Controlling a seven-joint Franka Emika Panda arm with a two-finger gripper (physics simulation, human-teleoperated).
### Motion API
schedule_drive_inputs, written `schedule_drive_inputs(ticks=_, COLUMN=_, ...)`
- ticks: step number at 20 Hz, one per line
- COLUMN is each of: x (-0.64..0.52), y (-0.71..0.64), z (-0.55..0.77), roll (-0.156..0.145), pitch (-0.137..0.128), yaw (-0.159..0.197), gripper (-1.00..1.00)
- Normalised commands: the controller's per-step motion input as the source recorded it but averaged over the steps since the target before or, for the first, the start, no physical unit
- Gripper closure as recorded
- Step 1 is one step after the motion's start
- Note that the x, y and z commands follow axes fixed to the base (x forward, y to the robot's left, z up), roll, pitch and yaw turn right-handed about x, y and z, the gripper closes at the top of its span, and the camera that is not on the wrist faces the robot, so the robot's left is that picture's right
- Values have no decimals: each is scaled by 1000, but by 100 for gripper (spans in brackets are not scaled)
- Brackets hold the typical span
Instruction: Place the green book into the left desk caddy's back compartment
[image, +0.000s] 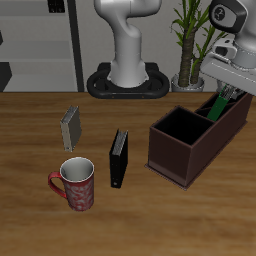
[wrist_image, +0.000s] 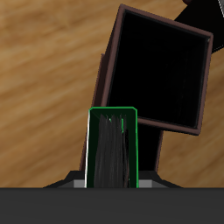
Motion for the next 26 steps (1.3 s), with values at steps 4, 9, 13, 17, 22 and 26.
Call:
schedule_drive_inputs(ticks=4, x=29, y=-6, z=-264, roll=2, pitch=41, yaw=-21, gripper=100)
schedule_drive_inputs(ticks=9, x=-40, y=77, z=-233, roll=22, pitch=9, yaw=-14, gripper=100)
schedule_drive_inputs(ticks=13, x=-19, y=101, z=-342, roll=51, pitch=39, yaw=-7, gripper=100)
schedule_drive_inputs(ticks=17, x=111, y=-64, z=-261, roll=-3, pitch=73, yaw=-8, gripper=-100)
schedule_drive_inputs(ticks=22, x=48, y=-91, z=-76, roll=-25, pitch=15, yaw=-8, gripper=-100)
schedule_drive_inputs(ticks=26, x=27, y=-147, z=-25, roll=-27, pitch=14, yaw=-11, gripper=-100)
